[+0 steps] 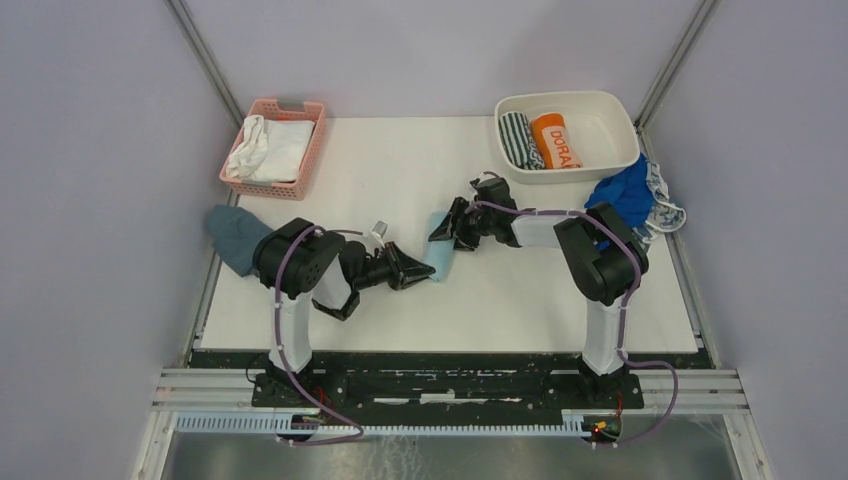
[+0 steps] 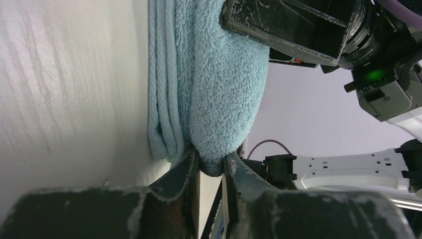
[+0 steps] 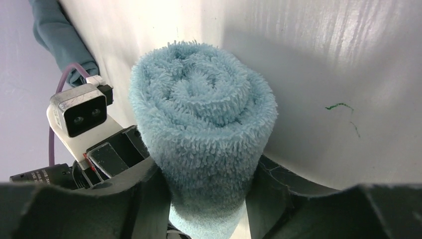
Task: Roll the towels
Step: Pick up the towel at the center of the board.
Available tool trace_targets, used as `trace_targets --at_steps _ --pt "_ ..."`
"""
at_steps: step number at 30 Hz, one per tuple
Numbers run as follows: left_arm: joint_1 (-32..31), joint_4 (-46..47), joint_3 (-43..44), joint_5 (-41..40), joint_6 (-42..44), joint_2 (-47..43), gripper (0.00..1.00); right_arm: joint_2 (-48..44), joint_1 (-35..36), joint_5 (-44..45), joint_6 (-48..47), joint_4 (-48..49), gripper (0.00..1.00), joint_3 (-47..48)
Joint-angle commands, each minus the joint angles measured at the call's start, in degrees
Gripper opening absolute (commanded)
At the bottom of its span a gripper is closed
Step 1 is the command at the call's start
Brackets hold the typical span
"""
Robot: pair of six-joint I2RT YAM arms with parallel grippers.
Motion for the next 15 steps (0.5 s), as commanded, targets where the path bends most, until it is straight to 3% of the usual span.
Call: trace_targets --at_steps 1,6,10,15 --pt "-0.23 1.60 -1.82 2.46 -5.12 4.89 0.14 2.00 1.57 3.74 -4.64 -4.67 0.53 2.33" --pt "-0.06 -1.28 -2.01 1.64 -3.23 1.57 0.27 0.40 1.79 8.03 -10.46 -12.68 0.39 4.56" --pt "0.10 -18.72 -0.80 -1.98 5.47 -8.78 0.45 -1.64 1.77 14.30 -18.41 -23.86 0.36 8.54" --pt "0.03 -40.30 1.92 -9.20 16.38 -22.16 0.57 -3.03 1.90 20.44 -24.32 -32.91 0.34 11.81"
